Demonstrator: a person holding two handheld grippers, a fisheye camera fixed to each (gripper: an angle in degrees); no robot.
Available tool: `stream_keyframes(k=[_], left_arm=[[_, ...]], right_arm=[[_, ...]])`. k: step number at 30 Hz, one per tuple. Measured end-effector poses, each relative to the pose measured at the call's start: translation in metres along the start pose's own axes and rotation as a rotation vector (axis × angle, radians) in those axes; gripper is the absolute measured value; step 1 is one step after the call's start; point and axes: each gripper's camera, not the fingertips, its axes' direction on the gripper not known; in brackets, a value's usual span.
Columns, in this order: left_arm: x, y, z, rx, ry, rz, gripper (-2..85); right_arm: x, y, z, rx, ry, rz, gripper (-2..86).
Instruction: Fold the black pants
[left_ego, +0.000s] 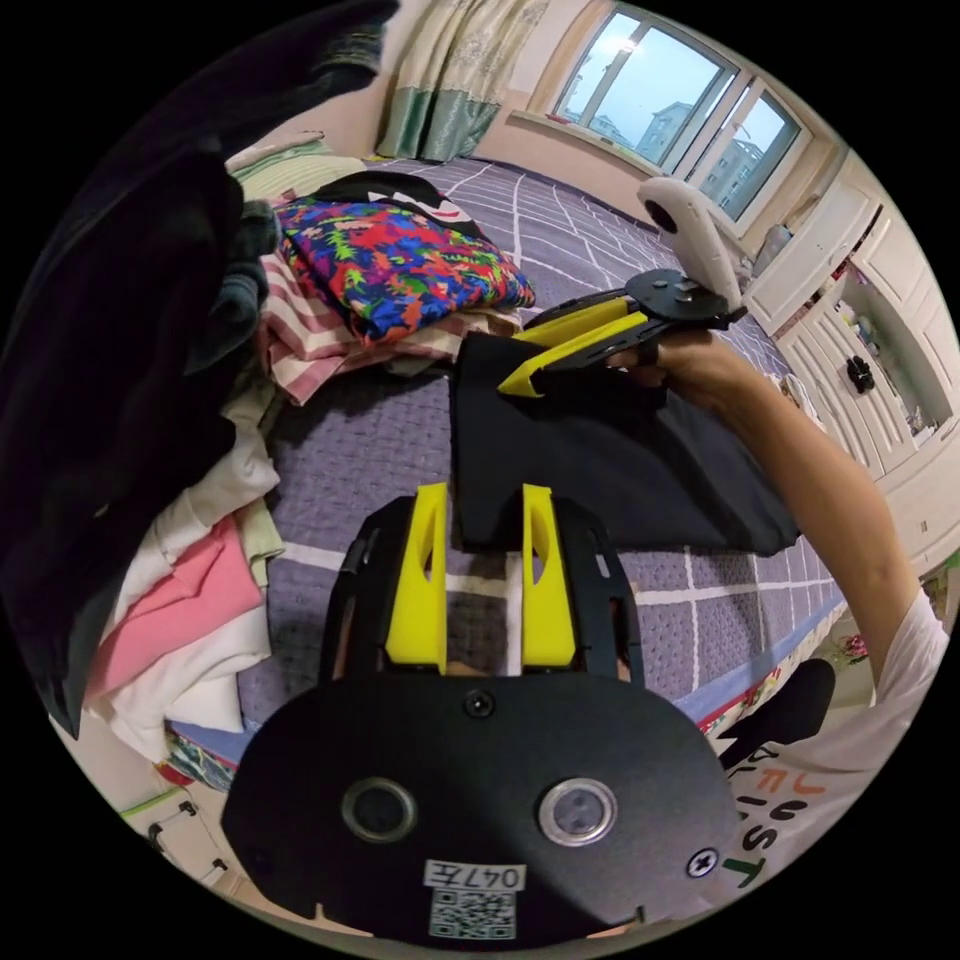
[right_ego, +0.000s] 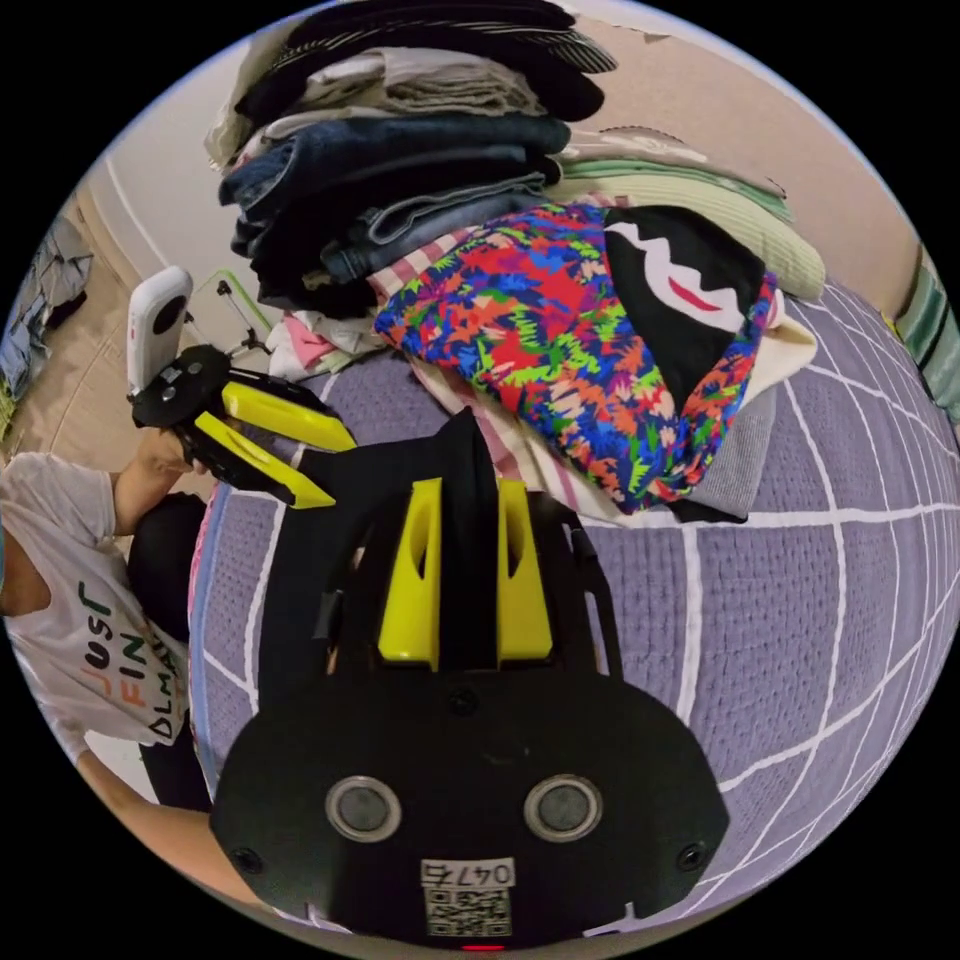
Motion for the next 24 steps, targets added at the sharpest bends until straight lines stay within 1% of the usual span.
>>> stream_keyframes(k=[4, 6, 10, 12, 15, 17, 18, 19, 20, 21, 23, 24], left_arm=[[-0.004, 0.009, -0.005, 0.0, 0.01, -0.007, 11.7], [-0.008, 0.016, -0.01, 0.009, 0.043, -0.021, 13.3], [-0.014, 0.029, -0.023, 0.041, 0.146, -0.016, 17.4], [-0.011, 0.038, -0.04, 0.104, 0.203, 0.017, 18.2], [0.001, 0.05, -0.07, 0.24, 0.216, 0.071, 18.3], [0.008, 0.056, -0.08, 0.285, 0.238, 0.095, 17.0], [0.012, 0.059, -0.083, 0.291, 0.275, 0.115, 12.9], [0.014, 0.06, -0.084, 0.289, 0.3, 0.131, 10.9], [0.019, 0.063, -0.086, 0.285, 0.352, 0.17, 5.2], [0.022, 0.068, -0.091, 0.308, 0.431, 0.204, 1.9], [0.023, 0.075, -0.102, 0.371, 0.526, 0.177, 0.9], [0.024, 0.077, -0.11, 0.362, 0.582, 0.157, 0.5]], right_arm=[[-0.035, -0.005, 0.001, -0.029, 0.035, -0.101, 1.2], [-0.051, -0.002, -0.008, 0.003, 0.057, -0.129, 1.0], [-0.082, 0.013, -0.053, 0.146, -0.073, -0.161, 1.0], [-0.1, 0.022, -0.077, 0.203, -0.105, -0.184, 0.9], [-0.131, 0.036, -0.115, 0.267, -0.131, -0.213, 0.9], [-0.153, 0.043, -0.139, 0.279, -0.149, -0.223, 0.9], [-0.159, 0.044, -0.144, 0.277, -0.151, -0.225, 0.9], [-0.169, 0.046, -0.153, 0.271, -0.15, -0.227, 0.9], [-0.18, 0.048, -0.161, 0.26, -0.149, -0.232, 0.9], [-0.186, 0.049, -0.165, 0.253, -0.146, -0.235, 0.9], [-0.209, 0.055, -0.182, 0.248, -0.123, -0.234, 0.9], [-0.214, 0.057, -0.187, 0.251, -0.121, -0.232, 0.9]])
